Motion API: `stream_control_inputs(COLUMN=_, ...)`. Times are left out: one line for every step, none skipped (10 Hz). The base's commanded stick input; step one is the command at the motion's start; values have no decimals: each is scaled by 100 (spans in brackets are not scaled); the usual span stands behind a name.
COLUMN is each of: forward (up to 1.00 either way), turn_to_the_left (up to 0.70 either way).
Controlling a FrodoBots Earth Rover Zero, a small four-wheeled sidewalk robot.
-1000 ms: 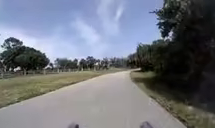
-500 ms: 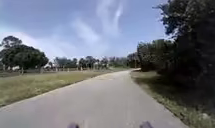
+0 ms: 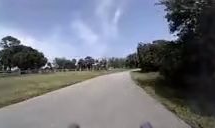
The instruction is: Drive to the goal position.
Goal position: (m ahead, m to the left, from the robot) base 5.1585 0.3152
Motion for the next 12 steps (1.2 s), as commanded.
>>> stream_control_inputs(forward=70, turn_to_the_left=0)
stream_control_inputs(forward=70, turn_to_the_left=0)
stream_control_inputs(forward=70, turn_to_the_left=0)
stream_control_inputs(forward=70, turn_to_the_left=0)
stream_control_inputs(forward=70, turn_to_the_left=0)
stream_control_inputs(forward=70, turn_to_the_left=0)
stream_control_inputs(forward=70, turn_to_the_left=0)
stream_control_inputs(forward=70, turn_to_the_left=0)
stream_control_inputs(forward=70, turn_to_the_left=0)
stream_control_inputs(forward=70, turn_to_the_left=0)
stream_control_inputs(forward=70, turn_to_the_left=0)
stream_control_inputs(forward=70, turn_to_the_left=0)
